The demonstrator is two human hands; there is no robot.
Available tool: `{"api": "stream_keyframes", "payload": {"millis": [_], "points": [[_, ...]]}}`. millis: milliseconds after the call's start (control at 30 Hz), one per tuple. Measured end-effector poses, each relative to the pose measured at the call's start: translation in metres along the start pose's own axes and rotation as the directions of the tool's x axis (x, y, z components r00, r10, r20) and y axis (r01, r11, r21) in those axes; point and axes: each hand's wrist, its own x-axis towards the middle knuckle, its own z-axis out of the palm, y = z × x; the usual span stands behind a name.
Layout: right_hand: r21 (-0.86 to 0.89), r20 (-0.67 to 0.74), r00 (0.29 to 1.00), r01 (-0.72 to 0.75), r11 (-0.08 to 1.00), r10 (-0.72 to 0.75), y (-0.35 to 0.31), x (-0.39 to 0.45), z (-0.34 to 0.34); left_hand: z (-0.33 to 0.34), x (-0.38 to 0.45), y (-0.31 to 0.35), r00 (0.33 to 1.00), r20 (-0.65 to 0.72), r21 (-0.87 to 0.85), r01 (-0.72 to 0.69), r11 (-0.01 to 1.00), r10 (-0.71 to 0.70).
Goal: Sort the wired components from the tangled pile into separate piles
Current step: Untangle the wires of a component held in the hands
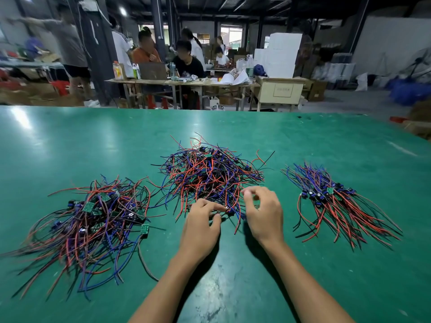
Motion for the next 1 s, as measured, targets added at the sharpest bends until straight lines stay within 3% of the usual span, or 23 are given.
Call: {"api": "stream_keyframes", "payload": {"millis": [100,167,267,400,567,633,767,933,1000], "points": [[-0.313,0.199,0.980,0.053,0.948,0.011,0.010,0.003,0.005,0.001,0.001,-0.002,0.999,-0.030,0.000,0.017,1.000,-0.016],[-0.364,0.203,0.978,0.032,0.931,0.046,0.012,0.003,0.007,0.001,0.002,-0.004,0.999,-0.029,0.008,0.029,1.000,-0.029],[-0.327,0.140,0.990,0.028,0.945,0.020,0.010,0.003,0.005,0.001,0.002,-0.004,0.998,-0.033,0.002,0.057,0.998,-0.057],[-0.282,-0.052,0.996,0.058,0.958,-0.076,0.002,0.002,0.004,-0.002,0.002,-0.001,0.998,-0.043,-0.052,0.050,0.997,-0.052],[-0.042,0.064,0.993,0.106,0.994,-0.103,-0.005,-0.003,0.002,-0.005,-0.001,0.008,0.996,0.035,-0.180,0.088,0.980,-0.083],[0.013,0.106,0.990,0.094,0.995,-0.095,-0.007,-0.004,-0.002,-0.005,0.000,0.014,0.980,0.088,-0.407,0.198,0.892,-0.177],[0.063,0.240,0.969,0.047,0.997,-0.061,-0.003,-0.005,-0.007,-0.014,0.006,0.020,0.906,0.145,-0.746,0.364,0.557,-0.397],[-0.154,0.053,0.964,0.266,0.952,-0.261,-0.007,-0.010,0.001,-0.024,0.013,0.014,0.863,0.204,-0.890,0.361,0.279,-0.463],[-0.276,0.099,0.966,0.258,0.926,-0.239,-0.003,-0.010,0.004,-0.024,0.012,0.014,0.856,0.225,-0.904,0.362,0.229,-0.466]]}}
